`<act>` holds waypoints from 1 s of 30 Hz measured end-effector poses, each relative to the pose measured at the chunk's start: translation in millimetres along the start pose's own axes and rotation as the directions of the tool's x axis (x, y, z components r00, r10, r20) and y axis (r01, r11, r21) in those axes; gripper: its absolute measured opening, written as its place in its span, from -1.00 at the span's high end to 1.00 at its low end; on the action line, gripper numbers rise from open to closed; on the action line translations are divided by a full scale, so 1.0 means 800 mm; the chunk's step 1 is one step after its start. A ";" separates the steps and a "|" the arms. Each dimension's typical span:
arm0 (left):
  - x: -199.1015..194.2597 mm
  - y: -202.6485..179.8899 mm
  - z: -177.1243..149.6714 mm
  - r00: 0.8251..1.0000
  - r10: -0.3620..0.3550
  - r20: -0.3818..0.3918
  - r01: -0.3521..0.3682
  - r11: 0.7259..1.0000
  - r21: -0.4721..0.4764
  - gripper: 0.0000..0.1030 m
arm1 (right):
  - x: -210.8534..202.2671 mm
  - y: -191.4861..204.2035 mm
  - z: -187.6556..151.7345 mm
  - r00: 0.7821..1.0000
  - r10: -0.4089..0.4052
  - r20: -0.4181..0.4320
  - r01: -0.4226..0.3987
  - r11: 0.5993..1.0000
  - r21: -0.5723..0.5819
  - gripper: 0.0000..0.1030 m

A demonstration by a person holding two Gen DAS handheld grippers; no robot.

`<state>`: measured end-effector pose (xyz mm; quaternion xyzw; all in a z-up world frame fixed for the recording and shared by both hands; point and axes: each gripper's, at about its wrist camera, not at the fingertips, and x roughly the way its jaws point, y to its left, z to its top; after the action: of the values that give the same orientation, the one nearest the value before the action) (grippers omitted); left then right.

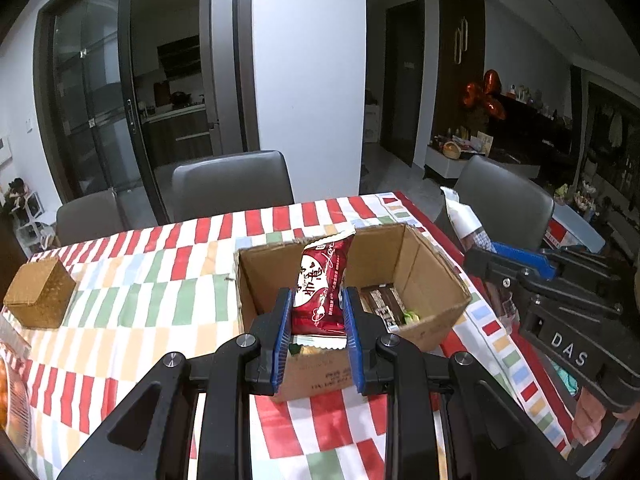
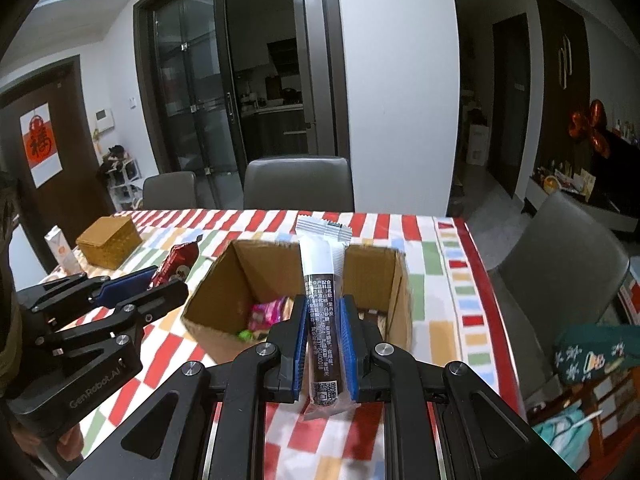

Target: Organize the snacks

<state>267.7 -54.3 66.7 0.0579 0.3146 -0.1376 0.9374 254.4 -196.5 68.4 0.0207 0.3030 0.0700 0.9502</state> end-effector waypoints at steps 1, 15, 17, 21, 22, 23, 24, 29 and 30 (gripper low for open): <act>0.002 0.000 0.001 1.000 0.002 -0.001 -0.002 1.000 0.000 0.50 | 0.002 0.000 0.003 1.000 -0.003 0.001 0.003 1.000 0.000 0.67; 0.066 0.009 0.042 0.997 0.030 -0.069 -0.027 0.999 0.036 0.49 | 0.064 -0.003 0.042 0.998 -0.029 -0.060 0.027 0.999 -0.039 0.67; 0.074 0.011 0.043 0.996 0.047 -0.076 -0.045 0.998 0.033 0.48 | 0.075 -0.003 0.045 0.997 -0.034 -0.071 0.031 0.999 -0.043 0.67; 0.071 0.014 0.043 0.995 0.088 -0.057 -0.087 0.996 0.024 0.05 | 0.088 -0.005 0.044 0.994 -0.060 -0.086 0.056 0.997 -0.052 0.32; 0.069 0.015 0.041 0.994 0.096 -0.054 -0.095 0.995 0.025 0.04 | 0.089 -0.008 0.043 0.993 -0.073 -0.092 0.069 0.996 -0.048 0.22; 0.066 0.016 0.039 0.993 0.104 -0.052 -0.103 0.994 0.027 0.03 | 0.088 -0.009 0.042 0.993 -0.078 -0.087 0.074 0.996 -0.044 0.22; 0.064 0.016 0.039 0.993 0.108 -0.050 -0.107 0.994 0.027 -0.03 | 0.086 -0.009 0.041 0.994 -0.078 -0.083 0.074 0.996 -0.044 0.22; 0.040 0.017 0.026 0.989 0.148 -0.021 -0.147 0.989 0.015 -0.29 | 0.064 -0.006 0.031 0.994 -0.082 -0.072 0.078 0.996 -0.052 -0.03; 0.033 0.016 0.024 0.988 0.152 -0.017 -0.152 0.988 0.012 -0.34 | 0.058 -0.005 0.028 0.994 -0.086 -0.065 0.082 0.995 -0.054 -0.08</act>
<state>302.8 -51.9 66.0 0.0880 0.3169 -0.0668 0.9420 305.5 -193.7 59.6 -0.0188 0.3335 0.0383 0.9418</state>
